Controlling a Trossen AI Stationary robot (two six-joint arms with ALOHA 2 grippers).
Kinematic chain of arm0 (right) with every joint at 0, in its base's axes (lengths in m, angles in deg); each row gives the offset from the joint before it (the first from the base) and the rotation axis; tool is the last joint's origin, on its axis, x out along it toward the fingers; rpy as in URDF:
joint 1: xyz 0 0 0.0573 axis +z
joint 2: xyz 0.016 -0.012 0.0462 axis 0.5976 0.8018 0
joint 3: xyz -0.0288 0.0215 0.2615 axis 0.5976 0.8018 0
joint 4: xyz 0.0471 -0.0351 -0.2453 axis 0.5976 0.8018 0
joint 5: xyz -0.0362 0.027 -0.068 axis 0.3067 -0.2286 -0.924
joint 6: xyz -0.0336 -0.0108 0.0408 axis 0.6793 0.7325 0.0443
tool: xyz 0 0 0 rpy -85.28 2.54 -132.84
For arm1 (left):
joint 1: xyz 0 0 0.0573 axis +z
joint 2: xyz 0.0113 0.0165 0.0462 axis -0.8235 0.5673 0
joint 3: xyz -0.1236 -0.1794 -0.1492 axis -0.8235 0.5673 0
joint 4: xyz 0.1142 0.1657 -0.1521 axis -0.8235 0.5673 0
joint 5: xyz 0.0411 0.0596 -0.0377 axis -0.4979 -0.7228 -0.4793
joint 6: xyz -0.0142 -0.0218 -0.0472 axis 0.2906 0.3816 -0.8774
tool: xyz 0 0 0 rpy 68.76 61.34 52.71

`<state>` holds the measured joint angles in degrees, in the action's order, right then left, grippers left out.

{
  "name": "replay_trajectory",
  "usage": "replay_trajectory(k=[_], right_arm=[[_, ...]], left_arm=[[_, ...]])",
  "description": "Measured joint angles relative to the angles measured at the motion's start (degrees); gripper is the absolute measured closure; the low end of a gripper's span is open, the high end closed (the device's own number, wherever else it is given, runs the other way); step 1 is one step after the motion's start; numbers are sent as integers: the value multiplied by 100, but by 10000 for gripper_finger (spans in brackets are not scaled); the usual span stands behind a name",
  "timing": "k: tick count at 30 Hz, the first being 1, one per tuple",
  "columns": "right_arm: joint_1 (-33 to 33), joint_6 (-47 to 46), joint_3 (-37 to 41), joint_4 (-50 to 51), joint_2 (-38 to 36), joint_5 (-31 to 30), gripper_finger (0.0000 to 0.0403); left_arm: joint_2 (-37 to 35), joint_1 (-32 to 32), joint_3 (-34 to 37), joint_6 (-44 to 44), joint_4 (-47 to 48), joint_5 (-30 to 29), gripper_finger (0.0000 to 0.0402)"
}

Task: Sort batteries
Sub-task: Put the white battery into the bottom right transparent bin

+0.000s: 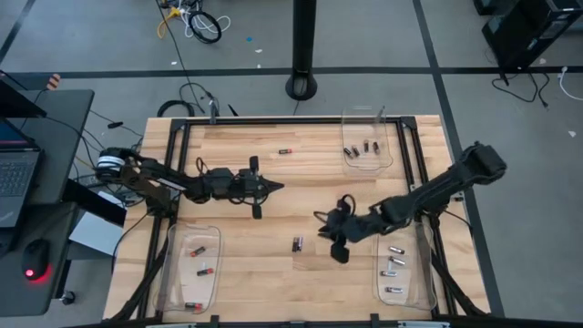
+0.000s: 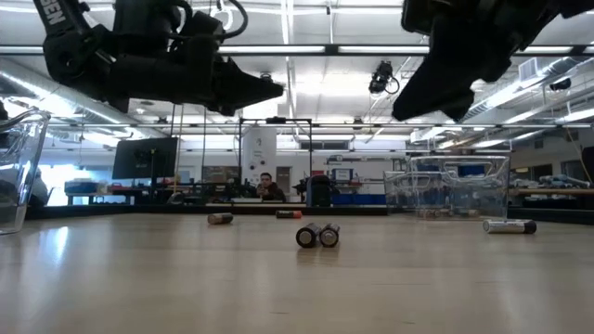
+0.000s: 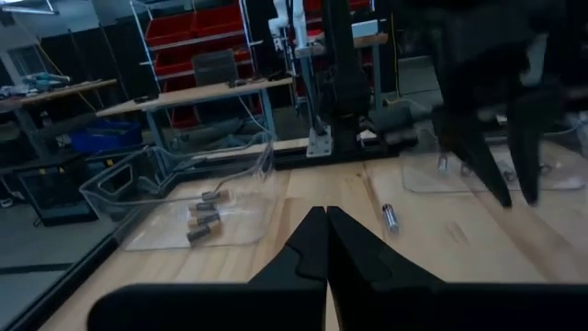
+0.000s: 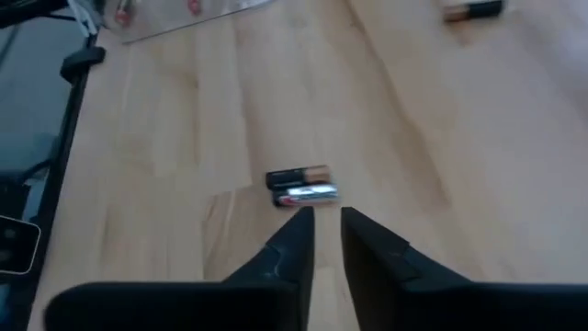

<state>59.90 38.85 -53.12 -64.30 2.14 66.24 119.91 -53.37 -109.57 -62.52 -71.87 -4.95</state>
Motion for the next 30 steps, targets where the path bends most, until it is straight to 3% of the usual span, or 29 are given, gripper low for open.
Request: replay_trajectory(k=[10, 18, 24, 30], right_arm=[[271, 316, -1139, -142, 1476, -302, 184], [338, 243, -2242, 1028, 2331, -630, 62], [305, 162, -2505, 1239, 2709, -705, 21], [238, 178, -2509, 1402, 2719, -700, 9]], left_arm=[[-16, 0, 27, 25, 48, 60, 394], [-12, 0, 27, 45, 138, 250, 394], [-9, 0, 27, 51, 162, 327, 394], [-7, 0, 27, 54, 171, 337, 394]])
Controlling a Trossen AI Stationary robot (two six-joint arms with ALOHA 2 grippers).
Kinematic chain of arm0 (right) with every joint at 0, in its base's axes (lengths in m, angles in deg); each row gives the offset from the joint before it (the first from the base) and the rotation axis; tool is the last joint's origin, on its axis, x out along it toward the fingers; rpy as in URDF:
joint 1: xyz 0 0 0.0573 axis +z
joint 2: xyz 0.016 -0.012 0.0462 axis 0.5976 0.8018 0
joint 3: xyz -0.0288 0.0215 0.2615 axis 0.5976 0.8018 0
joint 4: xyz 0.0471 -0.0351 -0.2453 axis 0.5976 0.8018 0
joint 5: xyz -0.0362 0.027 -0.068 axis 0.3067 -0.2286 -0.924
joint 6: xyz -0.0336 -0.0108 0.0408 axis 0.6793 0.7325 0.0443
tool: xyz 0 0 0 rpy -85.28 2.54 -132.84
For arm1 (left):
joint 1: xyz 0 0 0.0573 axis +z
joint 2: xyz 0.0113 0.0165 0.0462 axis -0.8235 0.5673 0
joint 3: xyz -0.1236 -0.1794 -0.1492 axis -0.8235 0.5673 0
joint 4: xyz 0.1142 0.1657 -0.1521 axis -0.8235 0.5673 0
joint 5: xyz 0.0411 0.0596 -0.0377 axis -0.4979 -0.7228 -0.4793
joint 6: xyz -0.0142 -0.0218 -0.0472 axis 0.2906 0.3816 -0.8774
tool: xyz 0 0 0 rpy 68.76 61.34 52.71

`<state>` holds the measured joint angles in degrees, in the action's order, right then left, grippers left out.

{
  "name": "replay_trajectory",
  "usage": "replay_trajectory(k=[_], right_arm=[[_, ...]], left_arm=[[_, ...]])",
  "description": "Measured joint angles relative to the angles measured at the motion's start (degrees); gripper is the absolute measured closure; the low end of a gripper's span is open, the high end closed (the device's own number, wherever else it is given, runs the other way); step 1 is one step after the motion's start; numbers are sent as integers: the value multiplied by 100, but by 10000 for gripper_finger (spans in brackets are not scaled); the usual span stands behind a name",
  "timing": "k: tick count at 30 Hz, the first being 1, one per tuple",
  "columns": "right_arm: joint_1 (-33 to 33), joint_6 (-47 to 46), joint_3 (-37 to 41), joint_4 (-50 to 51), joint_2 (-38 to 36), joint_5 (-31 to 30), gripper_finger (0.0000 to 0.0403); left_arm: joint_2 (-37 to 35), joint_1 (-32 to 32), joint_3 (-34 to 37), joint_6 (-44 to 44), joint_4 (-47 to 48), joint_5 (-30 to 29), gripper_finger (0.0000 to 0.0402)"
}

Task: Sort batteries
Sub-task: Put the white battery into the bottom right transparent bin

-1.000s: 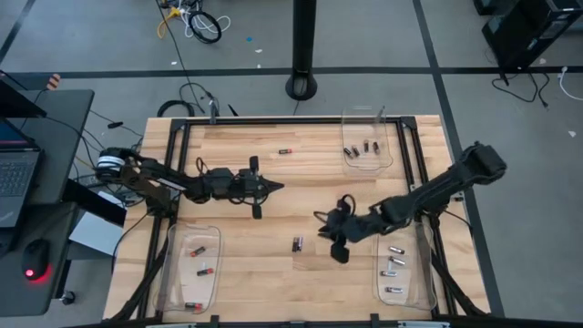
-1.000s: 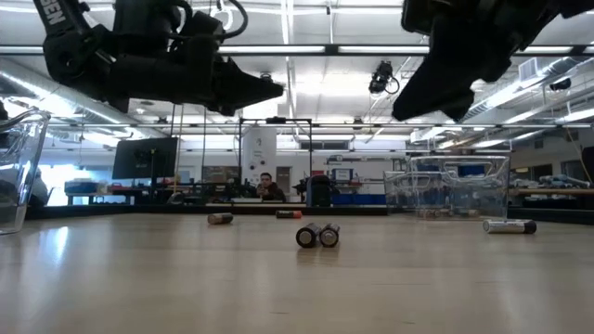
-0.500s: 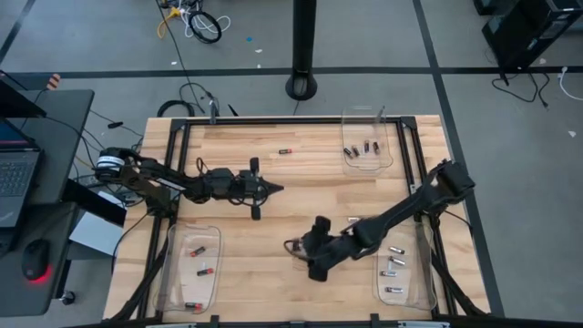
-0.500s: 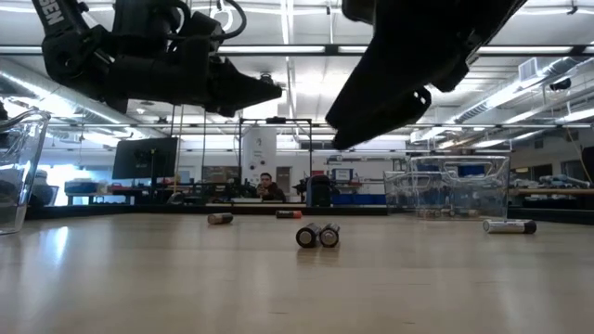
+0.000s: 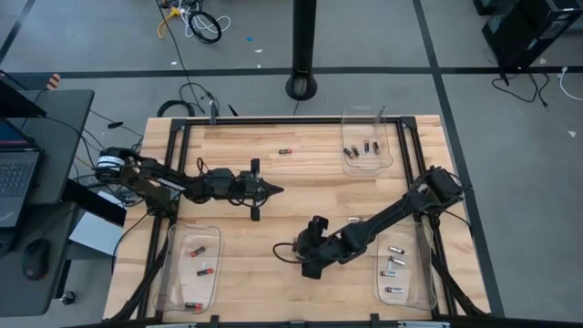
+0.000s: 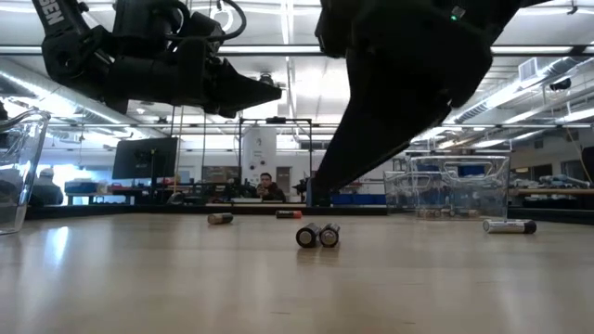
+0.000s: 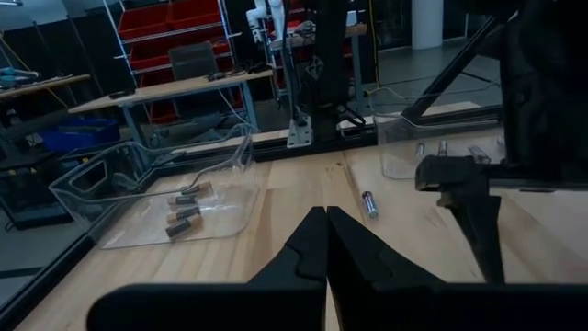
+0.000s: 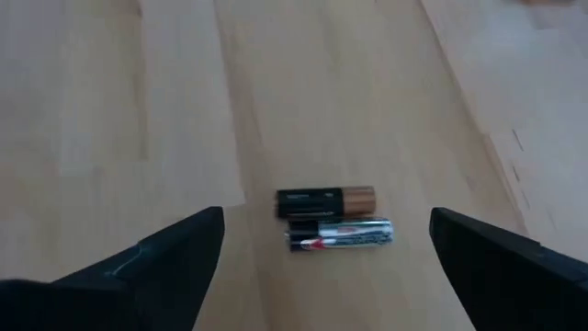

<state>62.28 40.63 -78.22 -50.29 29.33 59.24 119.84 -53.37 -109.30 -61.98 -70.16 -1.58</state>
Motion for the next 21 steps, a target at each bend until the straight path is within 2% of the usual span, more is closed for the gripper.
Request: replay_trajectory(k=[14, 21], right_arm=[[-177, 237, 223, -125, -2, 236, 10], [-186, 359, 454, -687, -2, 287, 14]], left_arm=[[2, 0, 0, 0, -5, 9, 394], [1, 0, 0, 0, -5, 11, 394]])
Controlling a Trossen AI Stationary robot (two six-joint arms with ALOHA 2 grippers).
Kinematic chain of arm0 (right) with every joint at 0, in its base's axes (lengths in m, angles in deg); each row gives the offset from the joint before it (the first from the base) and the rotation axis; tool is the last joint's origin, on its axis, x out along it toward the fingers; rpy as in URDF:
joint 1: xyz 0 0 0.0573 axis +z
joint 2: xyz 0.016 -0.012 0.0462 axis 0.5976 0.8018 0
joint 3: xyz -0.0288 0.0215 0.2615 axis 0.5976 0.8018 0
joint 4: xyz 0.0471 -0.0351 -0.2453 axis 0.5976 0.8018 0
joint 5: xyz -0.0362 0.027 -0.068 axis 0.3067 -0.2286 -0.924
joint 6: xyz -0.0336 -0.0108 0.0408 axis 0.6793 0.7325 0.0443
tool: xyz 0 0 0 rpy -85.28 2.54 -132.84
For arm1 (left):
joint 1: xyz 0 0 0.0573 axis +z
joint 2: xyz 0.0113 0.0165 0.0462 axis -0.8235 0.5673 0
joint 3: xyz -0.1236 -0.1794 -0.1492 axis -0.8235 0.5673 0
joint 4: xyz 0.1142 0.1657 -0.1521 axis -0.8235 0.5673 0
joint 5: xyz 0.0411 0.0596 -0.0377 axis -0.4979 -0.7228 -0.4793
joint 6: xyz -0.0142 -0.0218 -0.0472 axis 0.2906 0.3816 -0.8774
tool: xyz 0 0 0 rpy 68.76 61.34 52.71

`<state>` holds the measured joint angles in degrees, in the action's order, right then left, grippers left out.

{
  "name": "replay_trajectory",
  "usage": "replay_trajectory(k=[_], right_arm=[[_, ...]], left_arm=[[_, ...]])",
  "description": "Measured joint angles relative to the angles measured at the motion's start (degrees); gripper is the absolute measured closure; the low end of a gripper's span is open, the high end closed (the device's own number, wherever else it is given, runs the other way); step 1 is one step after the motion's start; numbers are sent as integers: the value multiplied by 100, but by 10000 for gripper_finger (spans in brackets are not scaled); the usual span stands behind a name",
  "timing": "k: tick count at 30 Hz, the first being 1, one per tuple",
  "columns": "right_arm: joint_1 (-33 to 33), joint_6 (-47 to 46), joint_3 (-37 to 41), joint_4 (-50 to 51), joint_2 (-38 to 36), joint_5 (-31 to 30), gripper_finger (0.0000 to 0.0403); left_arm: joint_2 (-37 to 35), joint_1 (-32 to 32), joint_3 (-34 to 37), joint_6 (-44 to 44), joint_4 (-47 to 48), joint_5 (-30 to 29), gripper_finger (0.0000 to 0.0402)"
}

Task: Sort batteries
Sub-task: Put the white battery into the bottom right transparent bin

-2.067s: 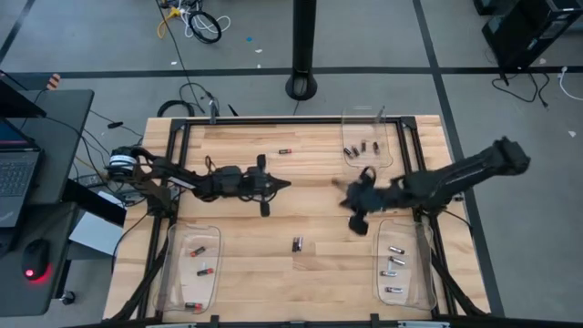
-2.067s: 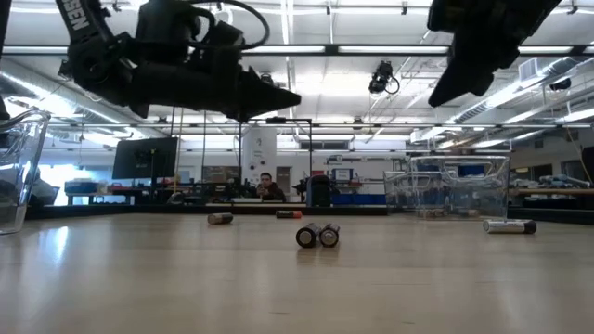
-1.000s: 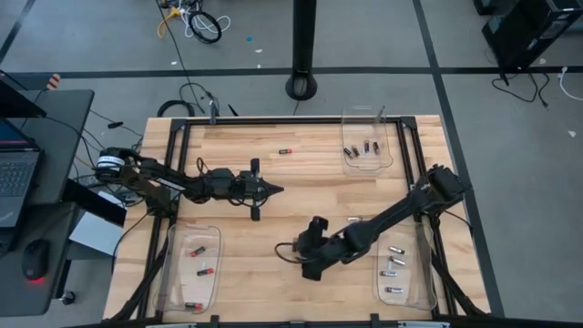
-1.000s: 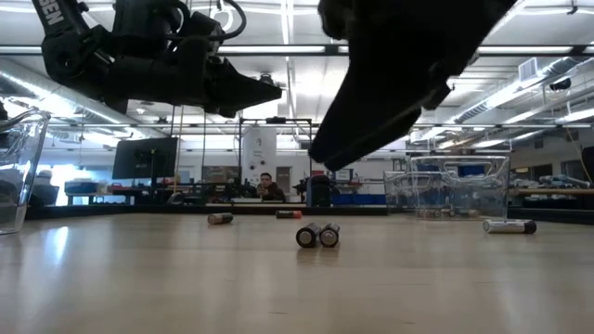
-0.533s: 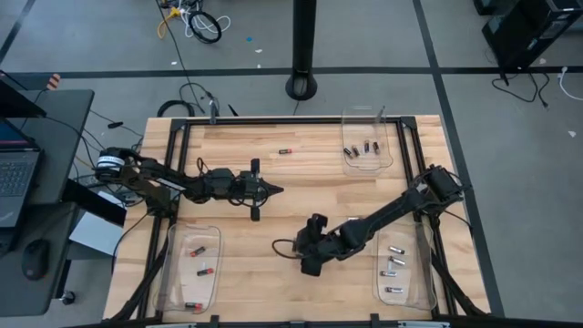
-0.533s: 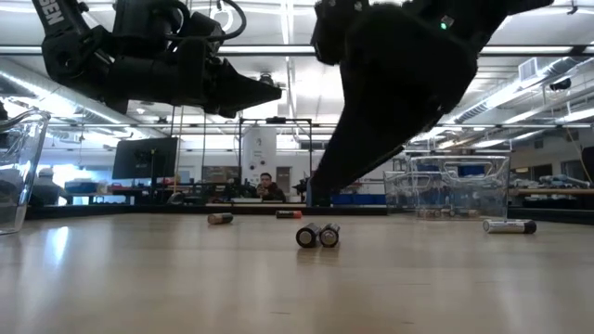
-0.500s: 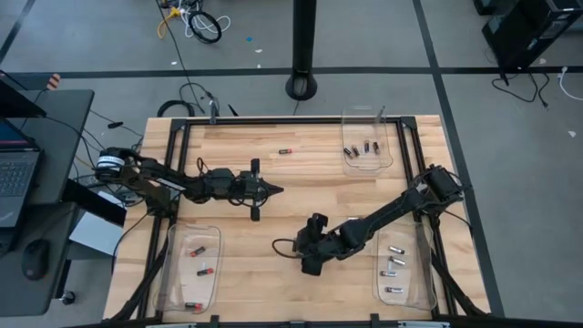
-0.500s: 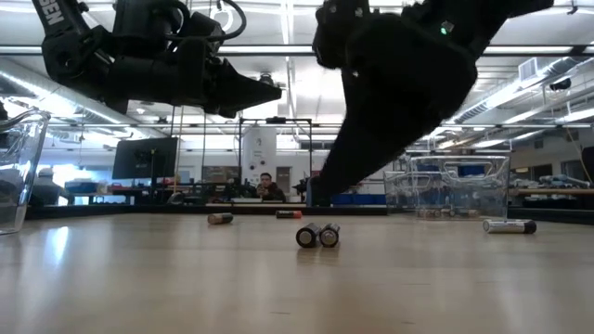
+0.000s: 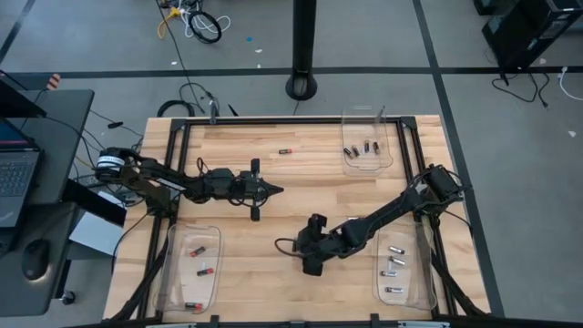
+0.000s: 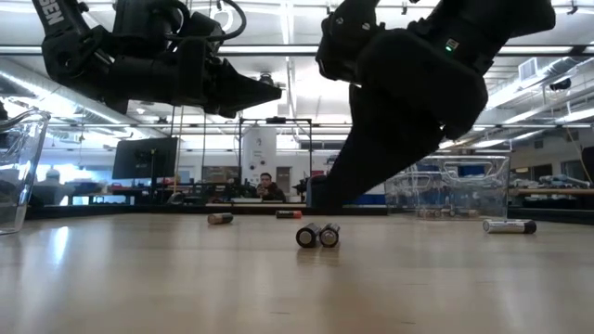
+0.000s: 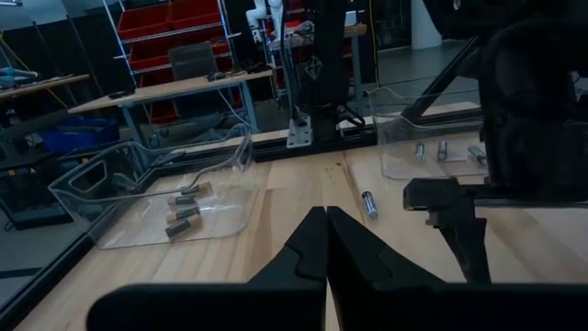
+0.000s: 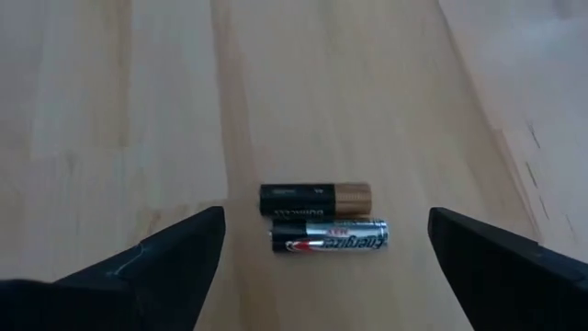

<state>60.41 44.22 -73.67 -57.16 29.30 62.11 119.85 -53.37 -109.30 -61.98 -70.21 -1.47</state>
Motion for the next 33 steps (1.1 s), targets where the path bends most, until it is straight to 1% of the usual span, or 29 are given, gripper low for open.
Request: replay_trajectory(k=[4, 10, 13, 21, 24, 26, 28, 30, 33], right_arm=[[-52, -8, 151, -129, 0, 20, 17], [-106, 3, 162, -149, 0, 62, 22], [-104, 3, 162, -147, 3, 192, 26], [-109, 68, 156, -467, 351, 355, 29], [-117, -9, 149, -420, 352, 361, 36], [-126, -41, 149, -426, 348, 364, 47], [-136, -55, 149, -424, 348, 413, 67], [-148, -106, 145, -389, 348, 462, 95], [-170, -180, 143, -359, 345, 515, 149]], left_arm=[[1, 0, 0, 0, 0, 0, 394], [1, 0, 0, 0, 0, 0, 394], [1, 0, 0, 0, 0, 0, 394], [1, 0, -2, 0, 17, 6, 394], [1, 1, -2, 33, 33, 46, 394], [1, 0, -2, 47, 33, 56, 394], [1, 0, -2, 50, 30, 66, 394], [1, 0, -2, 50, 28, 66, 394], [1, 0, -2, 50, 25, 66, 394]])
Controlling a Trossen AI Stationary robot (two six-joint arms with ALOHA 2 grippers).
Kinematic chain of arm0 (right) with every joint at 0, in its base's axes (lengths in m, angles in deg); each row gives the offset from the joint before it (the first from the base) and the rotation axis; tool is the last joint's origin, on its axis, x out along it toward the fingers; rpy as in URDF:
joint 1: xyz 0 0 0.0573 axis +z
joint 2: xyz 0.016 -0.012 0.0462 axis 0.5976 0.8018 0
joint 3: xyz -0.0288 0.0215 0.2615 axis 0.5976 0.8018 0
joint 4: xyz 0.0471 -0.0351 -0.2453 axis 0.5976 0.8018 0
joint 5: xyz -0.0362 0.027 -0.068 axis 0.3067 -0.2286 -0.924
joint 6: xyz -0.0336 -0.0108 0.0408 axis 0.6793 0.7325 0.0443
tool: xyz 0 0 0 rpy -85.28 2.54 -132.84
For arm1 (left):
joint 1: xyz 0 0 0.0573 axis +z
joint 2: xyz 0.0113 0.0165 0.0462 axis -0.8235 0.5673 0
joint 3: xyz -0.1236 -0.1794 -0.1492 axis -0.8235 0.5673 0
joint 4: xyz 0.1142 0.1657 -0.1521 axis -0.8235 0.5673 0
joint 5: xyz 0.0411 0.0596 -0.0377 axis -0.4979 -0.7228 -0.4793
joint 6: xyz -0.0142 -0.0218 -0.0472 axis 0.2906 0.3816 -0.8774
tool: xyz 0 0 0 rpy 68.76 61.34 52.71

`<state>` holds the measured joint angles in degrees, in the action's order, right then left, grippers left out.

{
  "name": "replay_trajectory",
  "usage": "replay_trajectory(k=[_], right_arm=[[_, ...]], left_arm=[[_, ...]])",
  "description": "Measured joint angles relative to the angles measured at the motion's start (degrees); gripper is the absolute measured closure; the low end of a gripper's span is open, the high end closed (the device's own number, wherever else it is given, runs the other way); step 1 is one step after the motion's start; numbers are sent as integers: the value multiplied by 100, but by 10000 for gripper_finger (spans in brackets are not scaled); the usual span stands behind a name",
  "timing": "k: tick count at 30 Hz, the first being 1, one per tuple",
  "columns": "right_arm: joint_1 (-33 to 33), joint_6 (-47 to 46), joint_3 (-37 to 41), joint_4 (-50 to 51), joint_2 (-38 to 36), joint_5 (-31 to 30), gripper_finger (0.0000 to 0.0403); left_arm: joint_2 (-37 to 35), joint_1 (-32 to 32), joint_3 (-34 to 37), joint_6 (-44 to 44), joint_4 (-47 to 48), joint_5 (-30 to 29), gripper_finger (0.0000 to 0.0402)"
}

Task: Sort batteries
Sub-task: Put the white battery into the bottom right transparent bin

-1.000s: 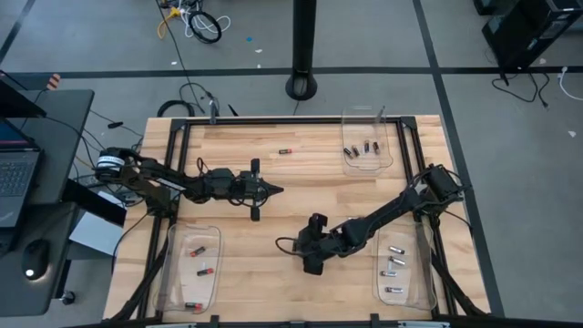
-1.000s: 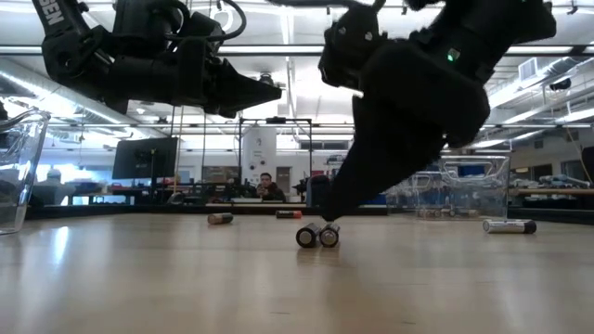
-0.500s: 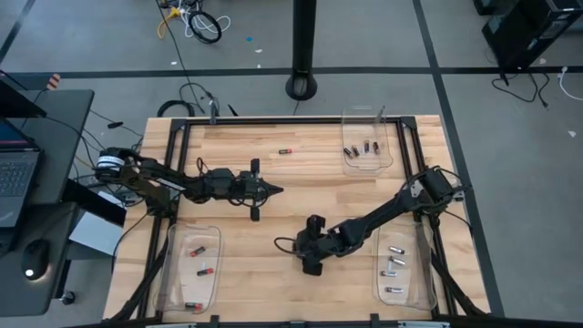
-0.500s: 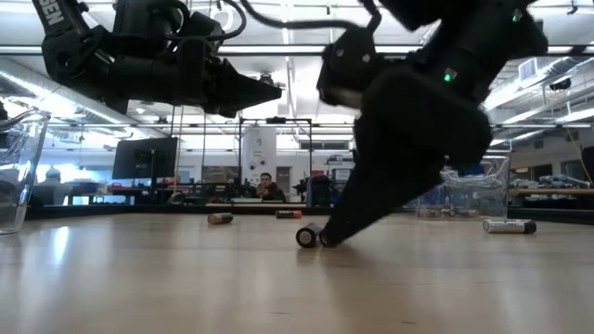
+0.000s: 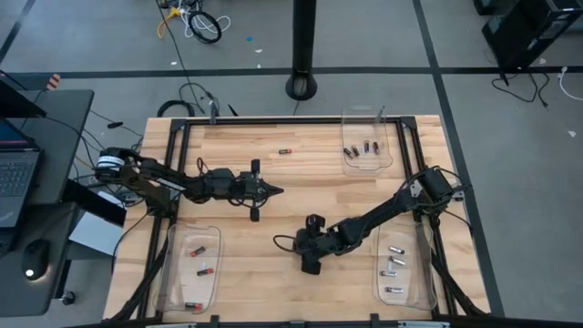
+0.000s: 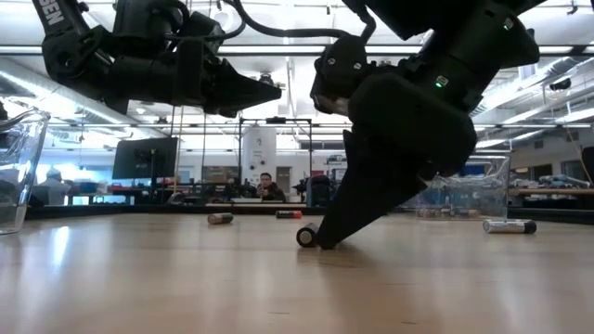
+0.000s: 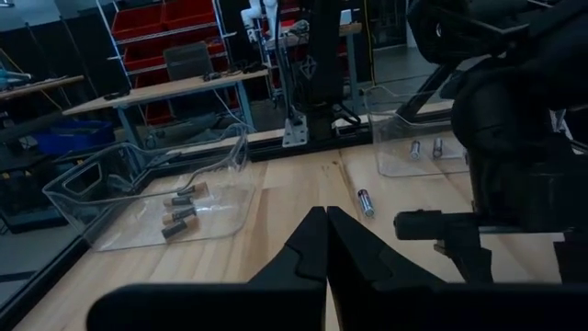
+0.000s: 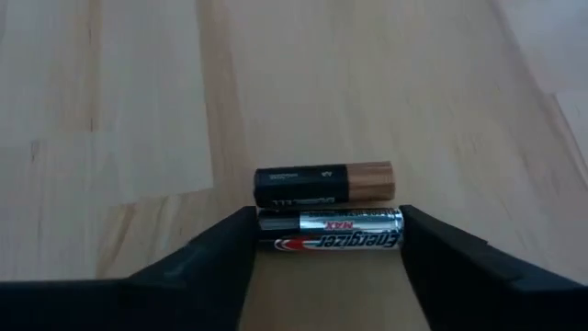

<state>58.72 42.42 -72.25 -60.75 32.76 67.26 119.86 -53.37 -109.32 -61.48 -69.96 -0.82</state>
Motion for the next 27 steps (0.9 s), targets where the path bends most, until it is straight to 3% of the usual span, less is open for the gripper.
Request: replay_trajectory(k=[2, 6, 11, 21, 27], right_arm=[[-4, -28, -33, 69, -6, 81, 170], [-9, -42, -218, 389, 5, 175, 170], [36, -49, -739, 1492, 35, 313, 170], [387, -499, -2722, 4747, 43, 442, 170], [824, -1496, -3955, 7241, 29, 451, 170]], left_arm=[[0, 2, 0, -2, 1, -2, 394], [0, 0, 0, -2, -3, -2, 394], [0, 0, 0, -4, -40, -4, 394], [0, 0, 0, 3, -71, 16, 394], [0, 1, 0, 19, -71, 17, 394]])
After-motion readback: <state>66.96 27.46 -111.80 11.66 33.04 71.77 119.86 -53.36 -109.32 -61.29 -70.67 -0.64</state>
